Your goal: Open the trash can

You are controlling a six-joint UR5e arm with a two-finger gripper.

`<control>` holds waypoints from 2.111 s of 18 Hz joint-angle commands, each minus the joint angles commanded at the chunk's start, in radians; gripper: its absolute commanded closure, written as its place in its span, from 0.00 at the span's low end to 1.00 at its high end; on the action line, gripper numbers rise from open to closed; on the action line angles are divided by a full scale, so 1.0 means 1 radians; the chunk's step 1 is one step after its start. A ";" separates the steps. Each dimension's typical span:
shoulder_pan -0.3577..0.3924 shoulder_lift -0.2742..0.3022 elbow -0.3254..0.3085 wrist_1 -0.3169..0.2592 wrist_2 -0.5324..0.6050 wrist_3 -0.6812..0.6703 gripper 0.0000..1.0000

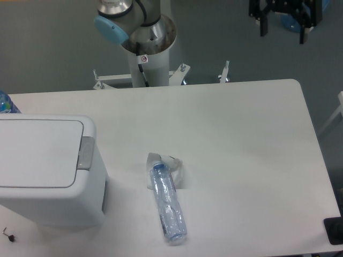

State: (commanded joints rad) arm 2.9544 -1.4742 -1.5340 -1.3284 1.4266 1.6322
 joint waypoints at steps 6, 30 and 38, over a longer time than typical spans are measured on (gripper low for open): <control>-0.006 0.000 0.002 -0.002 -0.002 -0.012 0.00; -0.446 -0.135 0.003 0.288 -0.009 -1.126 0.00; -0.600 -0.198 0.005 0.376 -0.012 -1.340 0.00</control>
State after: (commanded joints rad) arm 2.3548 -1.6719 -1.5294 -0.9528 1.4143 0.2917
